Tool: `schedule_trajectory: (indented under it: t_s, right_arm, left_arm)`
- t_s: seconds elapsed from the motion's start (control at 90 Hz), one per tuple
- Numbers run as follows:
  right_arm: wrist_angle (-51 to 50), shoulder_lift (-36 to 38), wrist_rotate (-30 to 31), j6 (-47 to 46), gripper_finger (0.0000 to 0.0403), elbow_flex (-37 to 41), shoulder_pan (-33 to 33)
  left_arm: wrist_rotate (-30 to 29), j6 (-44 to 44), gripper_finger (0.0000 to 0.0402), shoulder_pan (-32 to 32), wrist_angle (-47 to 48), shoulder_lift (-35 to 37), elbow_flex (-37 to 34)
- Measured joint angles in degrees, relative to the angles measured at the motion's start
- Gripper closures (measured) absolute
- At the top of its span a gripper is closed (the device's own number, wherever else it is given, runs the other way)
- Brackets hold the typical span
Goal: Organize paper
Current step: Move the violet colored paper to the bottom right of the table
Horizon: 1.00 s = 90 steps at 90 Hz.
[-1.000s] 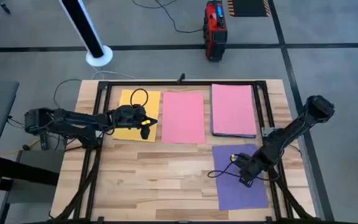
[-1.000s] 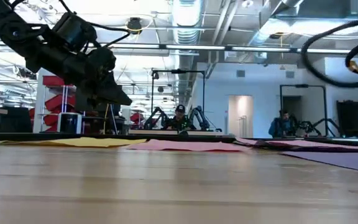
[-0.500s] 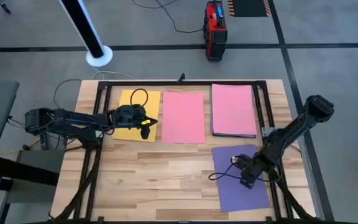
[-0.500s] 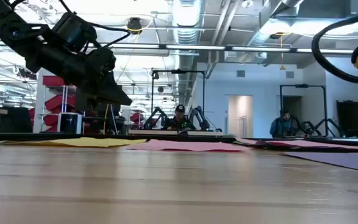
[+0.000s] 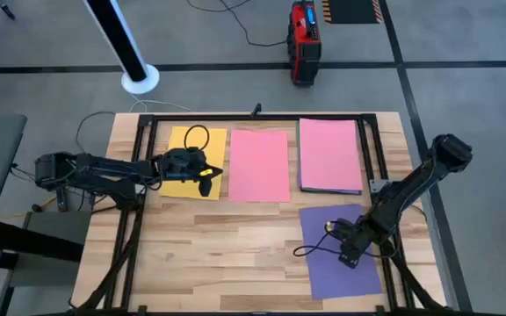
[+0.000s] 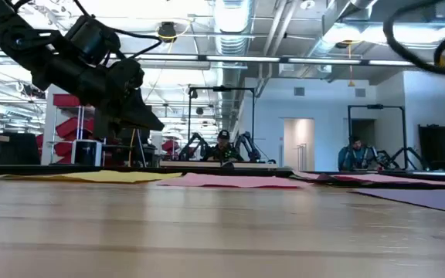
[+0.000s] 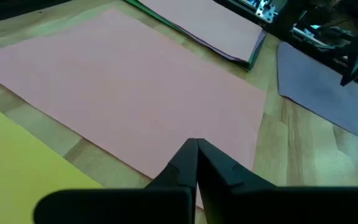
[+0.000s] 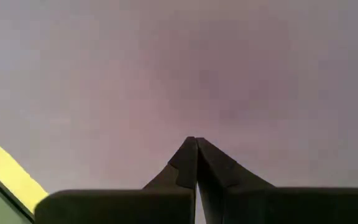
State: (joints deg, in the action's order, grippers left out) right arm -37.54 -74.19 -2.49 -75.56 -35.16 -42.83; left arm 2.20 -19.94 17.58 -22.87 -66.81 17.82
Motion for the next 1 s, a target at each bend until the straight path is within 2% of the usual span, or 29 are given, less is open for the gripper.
schedule_trajectory:
  t_s: [0.222, 0.4, 0.622, 1.0]
  right_arm:
    - [-3.3, -0.1, 4.2, 1.0, 0.0403, 1.7, 2.8]
    - [0.6, 0.0, 2.6, -2.6, 0.0403, 4.3, 3.2]
    - [0.5, 0.0, 0.9, -8.5, 0.0403, 4.4, 1.3]
    - [-0.9, 0.0, 0.9, -7.9, 0.0403, 4.3, 0.8]
  left_arm:
    - [0.0, 0.2, 0.0401, 0.0, 0.0, 0.0, 0.0]
    - [0.0, 0.2, 0.0401, 0.0, 1.3, 0.0, 0.0]
    - [-0.1, 0.2, 0.0401, 0.0, 2.1, 0.0, 0.0]
    - [-0.3, 0.2, 0.0402, 0.0, 2.0, 0.0, 0.0]
